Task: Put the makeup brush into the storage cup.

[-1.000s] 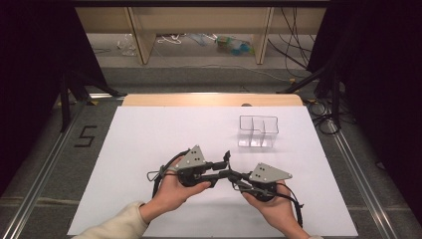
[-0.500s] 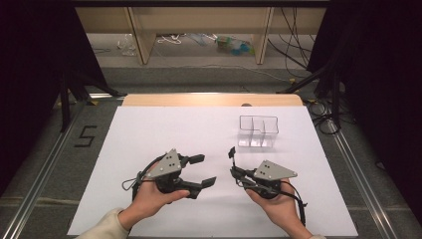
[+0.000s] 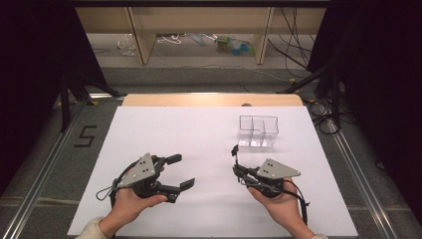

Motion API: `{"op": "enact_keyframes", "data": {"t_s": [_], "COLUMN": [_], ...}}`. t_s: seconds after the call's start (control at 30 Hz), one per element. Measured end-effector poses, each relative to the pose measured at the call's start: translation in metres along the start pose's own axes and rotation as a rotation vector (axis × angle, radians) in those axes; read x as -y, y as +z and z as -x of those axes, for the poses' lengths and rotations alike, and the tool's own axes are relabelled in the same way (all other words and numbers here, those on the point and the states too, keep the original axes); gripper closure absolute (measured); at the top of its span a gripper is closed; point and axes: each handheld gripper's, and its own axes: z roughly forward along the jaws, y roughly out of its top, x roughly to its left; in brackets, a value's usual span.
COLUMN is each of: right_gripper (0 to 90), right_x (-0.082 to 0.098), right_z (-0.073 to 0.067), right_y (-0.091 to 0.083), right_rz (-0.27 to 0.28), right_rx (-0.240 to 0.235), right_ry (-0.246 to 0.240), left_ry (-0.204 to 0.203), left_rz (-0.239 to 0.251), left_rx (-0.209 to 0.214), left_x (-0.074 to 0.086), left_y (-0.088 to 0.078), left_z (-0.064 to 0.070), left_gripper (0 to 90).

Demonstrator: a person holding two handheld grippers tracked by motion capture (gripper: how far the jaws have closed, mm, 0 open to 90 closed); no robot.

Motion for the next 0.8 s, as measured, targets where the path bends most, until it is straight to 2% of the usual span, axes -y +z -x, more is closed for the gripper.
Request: {"op": "enact_keyframes", "data": {"t_s": [0.1,0.2,0.33,0.37,0.4,0.43,0.47,0.53,0.57,0.6,0.63,0.67,0.77,0.8], "right_gripper": [85.6,85.6,85.6,85.6,85.6,85.6,85.6,85.6,85.6,85.6,85.6,85.6,85.6,85.6], "right_x": [-0.001,-0.001,-0.002,-0.002,-0.001,-0.001,-0.002,-0.001,-0.001,-0.001,-0.001,-0.002,-0.002,-0.002], "right_z": [0.001,0.002,0.003,0.003,0.003,0.003,0.004,0.005,0.005,0.004,0.005,0.005,0.005,0.007], "right_y": [-0.001,-0.002,-0.002,-0.002,-0.001,-0.001,-0.002,-0.003,-0.001,-0.001,-0.002,-0.003,-0.003,-0.002], "right_rz": [0.013,-0.001,0.002,0.002,0.016,0.013,0.000,-0.004,0.018,0.009,0.010,-0.005,0.004,0.016], "right_rx": [0.007,-0.002,0.005,0.006,0.014,0.012,0.011,0.013,0.000,-0.006,-0.005,0.004,0.010,0.017], "right_ry": [0.000,0.009,0.008,0.010,0.005,0.009,0.012,0.012,0.018,0.029,0.032,0.028,0.030,0.014], "left_ry": [-0.013,-0.021,-0.016,-0.032,-0.026,-0.037,-0.026,-0.028,-0.027,-0.036,-0.044,-0.031,-0.048,-0.041], "left_rz": [0.001,-0.001,0.002,0.002,0.002,0.003,0.002,0.002,0.003,0.000,0.003,0.001,0.008,0.007], "left_rx": [-0.021,-0.036,-0.057,-0.065,-0.069,-0.078,-0.081,-0.089,-0.088,-0.095,-0.099,-0.099,-0.111,-0.110], "left_x": [0.005,0.009,0.016,0.017,0.017,0.019,0.019,0.020,0.021,0.021,0.022,0.022,0.023,0.023], "left_y": [-0.008,-0.016,-0.026,-0.028,-0.029,-0.032,-0.033,-0.036,-0.037,-0.039,-0.040,-0.041,-0.044,-0.044], "left_z": [-0.003,-0.005,-0.007,-0.006,-0.006,-0.006,-0.006,-0.005,-0.005,-0.005,-0.004,-0.005,-0.004,-0.005], "left_gripper": [15.3,15.3,15.3,15.3,15.3,15.3,15.4,15.3,15.3,15.3,15.3,15.3,15.3,15.2]}}
